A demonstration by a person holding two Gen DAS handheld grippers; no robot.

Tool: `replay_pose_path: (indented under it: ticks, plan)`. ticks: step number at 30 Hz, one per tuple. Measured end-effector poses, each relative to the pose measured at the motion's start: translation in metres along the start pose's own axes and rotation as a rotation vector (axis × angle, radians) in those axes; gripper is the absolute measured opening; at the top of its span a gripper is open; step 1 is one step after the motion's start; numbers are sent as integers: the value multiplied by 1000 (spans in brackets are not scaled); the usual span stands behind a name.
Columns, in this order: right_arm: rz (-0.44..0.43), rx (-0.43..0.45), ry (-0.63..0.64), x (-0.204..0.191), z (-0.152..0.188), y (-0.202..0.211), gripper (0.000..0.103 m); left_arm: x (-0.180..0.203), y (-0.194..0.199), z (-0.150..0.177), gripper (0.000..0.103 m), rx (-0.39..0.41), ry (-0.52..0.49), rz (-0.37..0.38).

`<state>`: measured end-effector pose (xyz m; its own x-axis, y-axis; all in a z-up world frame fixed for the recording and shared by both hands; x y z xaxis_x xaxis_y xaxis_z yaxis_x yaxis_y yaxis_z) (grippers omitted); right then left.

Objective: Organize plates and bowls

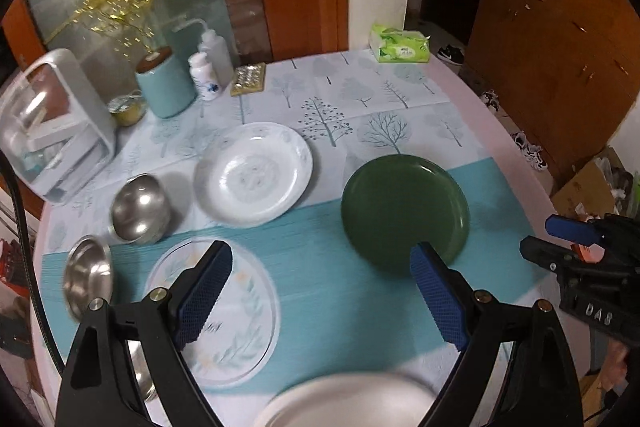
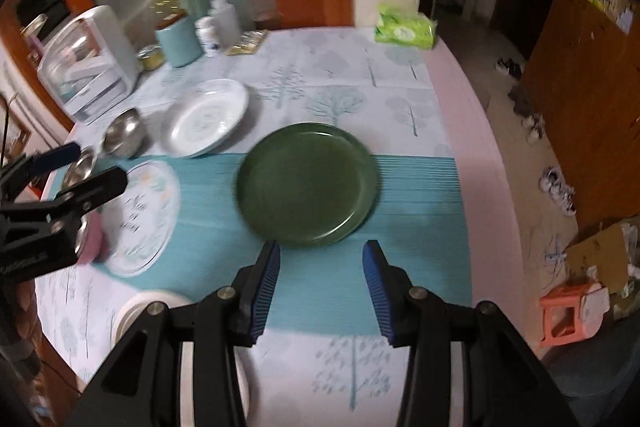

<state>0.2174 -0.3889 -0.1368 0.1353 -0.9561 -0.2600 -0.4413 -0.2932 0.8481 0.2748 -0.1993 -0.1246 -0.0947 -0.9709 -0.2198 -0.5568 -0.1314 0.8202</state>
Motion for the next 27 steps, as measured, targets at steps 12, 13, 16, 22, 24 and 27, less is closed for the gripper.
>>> replay_pose_path:
  ticks: [12,13,16,22,24,27]
  plan:
    - [-106,-125,-162,84,-44,-91,43,39,-134,-3,90,-266,29,37]
    - [-115,-134,-175,87,-44,-97,43,40,-139,-3,90,-277,30,39]
    - [-144,-161,-223,100,-44,-114,43,42,-153,-1,90,-313,47,59]
    - [-197,-211,-263,108,-39,-136,24,46,-165,-1,86,-352,71,128]
    - [-211,-229,-265,107,-37,-142,20,50,-168,1,76,-371,74,169]
    - [-224,-244,-266,104,-35,-148,13,56,-173,4,55,-413,76,226]
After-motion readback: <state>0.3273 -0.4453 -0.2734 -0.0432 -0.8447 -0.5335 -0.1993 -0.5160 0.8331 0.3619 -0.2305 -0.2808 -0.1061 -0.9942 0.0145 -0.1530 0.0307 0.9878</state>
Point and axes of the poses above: each gripper's, at about its wrist camera, not at the fingertips, and y roughly against the way its jaws point, x to its right, z to its underside, the point moved 7 cm from there along -y, roughly the way its jaws point, and after that the axes turned 13 degrees about -z, right-handed, at the moved point
